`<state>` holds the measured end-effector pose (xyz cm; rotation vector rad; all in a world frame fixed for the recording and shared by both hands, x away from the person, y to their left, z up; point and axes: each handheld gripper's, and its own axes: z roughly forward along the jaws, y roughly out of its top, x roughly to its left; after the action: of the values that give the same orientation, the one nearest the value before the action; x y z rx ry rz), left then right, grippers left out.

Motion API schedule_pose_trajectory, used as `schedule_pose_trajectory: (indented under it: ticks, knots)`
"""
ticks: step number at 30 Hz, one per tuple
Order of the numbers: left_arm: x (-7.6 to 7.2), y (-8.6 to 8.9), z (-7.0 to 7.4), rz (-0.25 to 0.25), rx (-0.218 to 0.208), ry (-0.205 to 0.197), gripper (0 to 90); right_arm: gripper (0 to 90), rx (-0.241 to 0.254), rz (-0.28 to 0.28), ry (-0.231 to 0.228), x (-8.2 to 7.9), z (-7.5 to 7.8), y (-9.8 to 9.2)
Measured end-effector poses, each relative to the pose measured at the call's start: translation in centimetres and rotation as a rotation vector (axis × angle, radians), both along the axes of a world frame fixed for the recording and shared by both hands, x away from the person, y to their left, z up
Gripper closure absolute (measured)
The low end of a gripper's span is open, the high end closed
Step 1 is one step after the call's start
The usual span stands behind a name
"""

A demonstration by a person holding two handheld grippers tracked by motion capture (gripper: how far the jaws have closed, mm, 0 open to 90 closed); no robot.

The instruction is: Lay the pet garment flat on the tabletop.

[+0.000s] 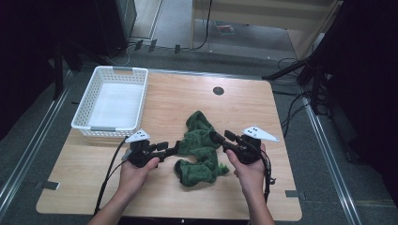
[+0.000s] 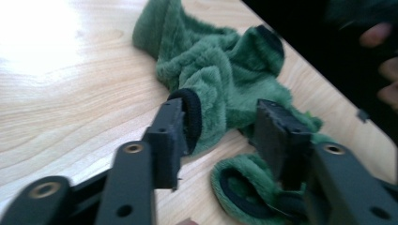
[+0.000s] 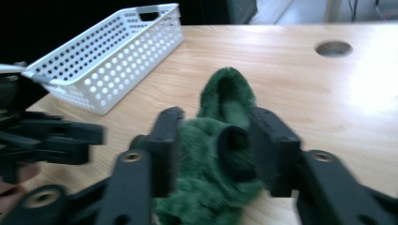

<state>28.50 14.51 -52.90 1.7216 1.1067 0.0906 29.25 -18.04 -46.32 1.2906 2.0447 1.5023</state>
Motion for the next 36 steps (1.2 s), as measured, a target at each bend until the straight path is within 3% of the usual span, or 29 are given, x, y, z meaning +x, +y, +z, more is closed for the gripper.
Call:
schedule_pose_trajectory:
  ticks: [1,2,4,5,6,7,9,11,12,15,16,20,23,24,25,26,28,29,30,31,32,34,35,36]
  knots:
    - [0.2,-0.3,-0.2,0.012,0.013,0.004,48.1,44.8,-0.015,0.002,-0.008,0.0,-0.1,0.5]
    - [0.4,-0.6,-0.4,0.028,0.028,0.007,44.4,40.9,-0.059,-0.012,0.022,0.3,-1.1,1.7]
    - [1.0,-1.4,-1.0,0.038,0.046,0.009,45.6,43.6,-0.106,-0.026,0.071,1.1,-3.0,2.5]
    - [1.0,-1.4,-1.0,0.038,0.046,0.009,51.3,43.6,-0.106,-0.026,0.071,1.1,-3.0,2.5]
    - [1.2,-1.6,-1.1,0.027,0.05,0.009,51.3,52.0,-0.143,-0.036,0.091,1.5,-3.9,2.7]
    - [1.6,-2.1,-1.4,0.012,0.076,0.02,55.7,69.2,-0.186,-0.019,0.14,1.9,-5.4,2.7]
    - [1.7,-2.5,-1.7,-0.019,0.109,0.036,67.0,80.8,-0.166,0.013,0.183,2.0,-6.1,2.5]
    - [1.7,-2.6,-1.8,-0.037,0.134,0.032,83.9,85.9,-0.141,0.059,0.209,1.9,-6.0,2.4]
    - [1.7,-2.6,-2.1,-0.07,0.144,0.052,86.5,87.5,-0.133,0.085,0.219,1.8,-6.0,2.4]
    - [1.7,-2.4,-2.0,-0.083,0.156,0.056,87.5,88.4,-0.128,0.117,0.225,1.7,-5.9,2.5]
    - [1.5,-2.2,-1.9,-0.081,0.172,0.053,87.6,88.4,-0.152,0.113,0.23,1.5,-5.9,2.3]
    - [0.8,-1.1,-1.8,-0.089,0.2,0.057,87.7,88.6,-0.149,0.088,0.239,1.1,-5.8,1.0]
    - [0.5,-0.8,-1.7,-0.109,0.186,0.056,87.5,88.5,-0.138,0.076,0.242,1.0,-5.6,0.2]
    - [0.6,-0.4,-1.4,-0.115,0.156,0.03,83.7,82.4,-0.118,0.048,0.211,1.0,-4.7,-0.5]
    - [0.6,-0.4,-1.4,-0.115,0.156,0.03,79.1,82.4,-0.118,0.048,0.211,1.0,-4.7,-0.5]
    - [1.1,-0.1,-0.6,-0.056,0.115,0.002,69.7,76.2,-0.101,0.027,0.165,1.3,-3.5,-0.8]
    - [2.0,-0.2,0.2,0.011,0.082,-0.003,58.9,70.5,-0.072,0.039,0.121,2.1,-2.1,-0.5]
    - [2.0,-0.2,0.2,0.011,0.082,-0.003,56.4,70.5,-0.072,0.039,0.121,2.1,-2.1,-0.5]
    - [2.5,-0.4,0.6,0.024,0.087,-0.005,53.7,62.6,-0.086,0.059,0.081,3.4,-1.2,0.5]
    - [3.9,-1.3,1.3,0.04,0.12,-0.021,51.1,61.3,-0.108,0.061,0.072,4.2,-1.0,1.2]
    - [3.9,-1.3,1.3,0.04,0.12,-0.021,49.5,61.3,-0.108,0.061,0.072,4.2,-1.0,1.2]
    - [5.5,-2.2,1.8,0.071,0.135,-0.019,47.3,53.7,-0.145,0.064,0.085,7.2,-1.3,2.9]
    - [6.4,-2.6,1.9,0.09,0.132,-0.009,47.3,53.7,-0.145,0.064,0.085,7.2,-1.3,2.9]
    - [7.2,-3.0,1.8,0.101,0.132,-0.001,46.6,53.4,-0.163,0.064,0.094,8.2,-1.7,3.3]
